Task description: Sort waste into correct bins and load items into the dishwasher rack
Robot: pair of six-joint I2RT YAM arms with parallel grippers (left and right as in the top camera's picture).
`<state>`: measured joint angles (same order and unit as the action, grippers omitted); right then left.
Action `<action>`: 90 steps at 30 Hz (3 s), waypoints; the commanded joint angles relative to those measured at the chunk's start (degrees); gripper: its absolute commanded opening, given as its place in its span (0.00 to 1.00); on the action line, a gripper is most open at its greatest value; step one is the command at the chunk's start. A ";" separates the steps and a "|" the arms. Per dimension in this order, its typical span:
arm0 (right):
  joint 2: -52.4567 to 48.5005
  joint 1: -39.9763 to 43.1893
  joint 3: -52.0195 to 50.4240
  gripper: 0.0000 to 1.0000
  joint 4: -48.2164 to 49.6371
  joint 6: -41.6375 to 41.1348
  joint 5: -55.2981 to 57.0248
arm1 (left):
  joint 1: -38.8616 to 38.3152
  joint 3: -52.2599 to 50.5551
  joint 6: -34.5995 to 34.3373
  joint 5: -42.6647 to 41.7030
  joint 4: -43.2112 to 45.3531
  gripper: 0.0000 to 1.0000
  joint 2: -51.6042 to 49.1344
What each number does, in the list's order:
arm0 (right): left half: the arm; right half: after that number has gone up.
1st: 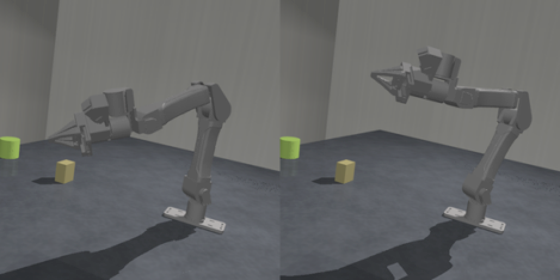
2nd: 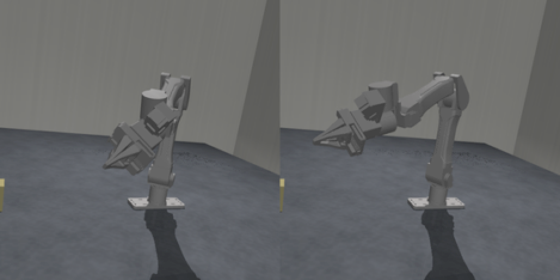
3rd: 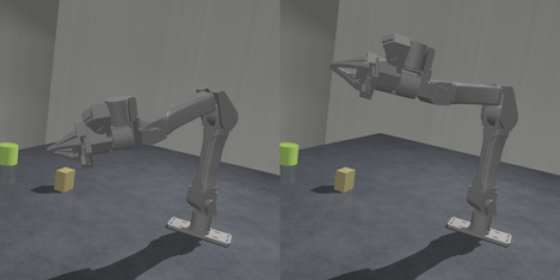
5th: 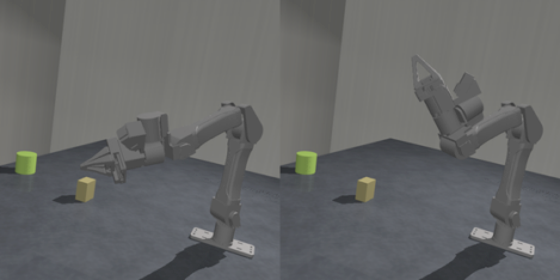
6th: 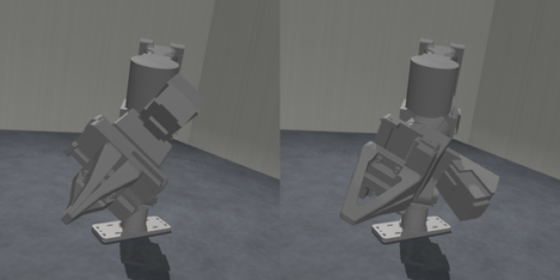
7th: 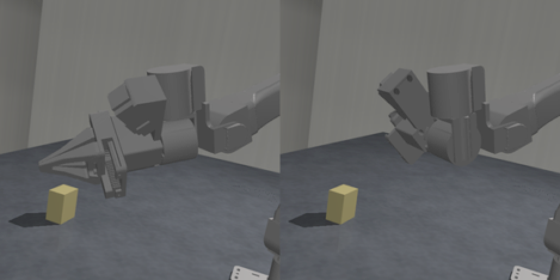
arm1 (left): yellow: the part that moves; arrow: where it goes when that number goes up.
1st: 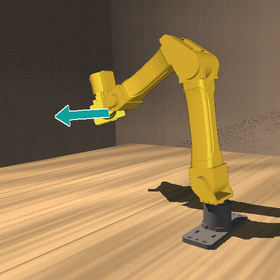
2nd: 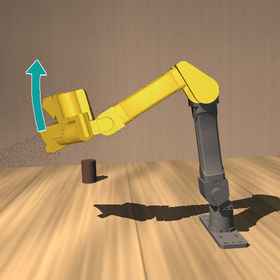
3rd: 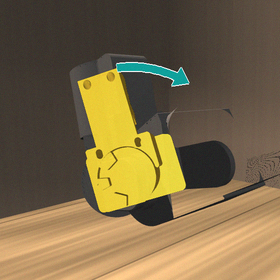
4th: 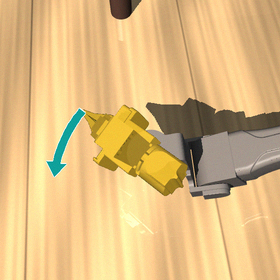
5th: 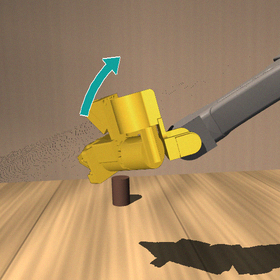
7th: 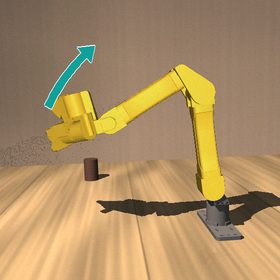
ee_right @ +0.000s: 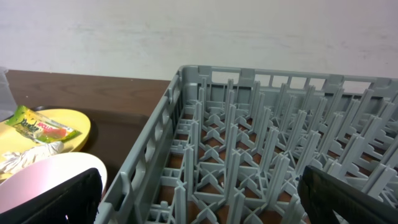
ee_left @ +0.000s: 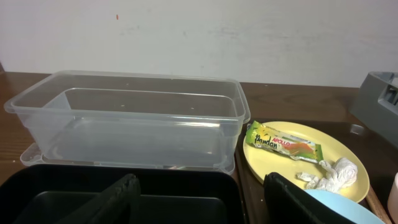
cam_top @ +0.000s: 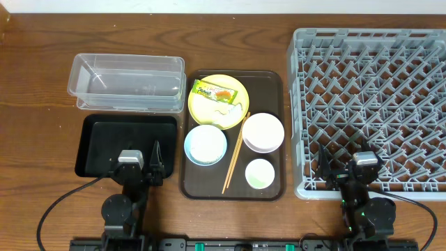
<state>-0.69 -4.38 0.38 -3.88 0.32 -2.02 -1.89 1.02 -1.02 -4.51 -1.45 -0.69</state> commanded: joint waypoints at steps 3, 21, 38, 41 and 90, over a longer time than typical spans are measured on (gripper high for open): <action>0.31 0.35 -0.07 0.99 -0.24 0.59 0.28 | 0.15 -0.79 1.01 -1.01 -2.14 0.67 0.07; 0.31 0.35 -0.07 0.99 -0.24 0.59 0.28 | 0.15 -0.79 1.01 -1.01 -2.14 0.67 0.07; 0.31 0.35 -0.07 0.99 -0.24 0.59 0.28 | 0.15 -0.79 1.01 -1.03 -2.14 0.67 0.07; 0.31 0.35 -0.07 0.99 -0.24 0.59 0.28 | 0.15 -0.79 1.01 -1.03 -2.14 0.67 0.07; -14.62 0.35 19.67 0.99 -16.72 -7.13 3.26 | 0.15 27.12 -4.00 -1.05 -25.20 0.67 -27.12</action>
<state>-11.57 -4.38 15.75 -19.07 -5.91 0.27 -1.89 23.20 -4.51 -4.84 -24.67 -23.33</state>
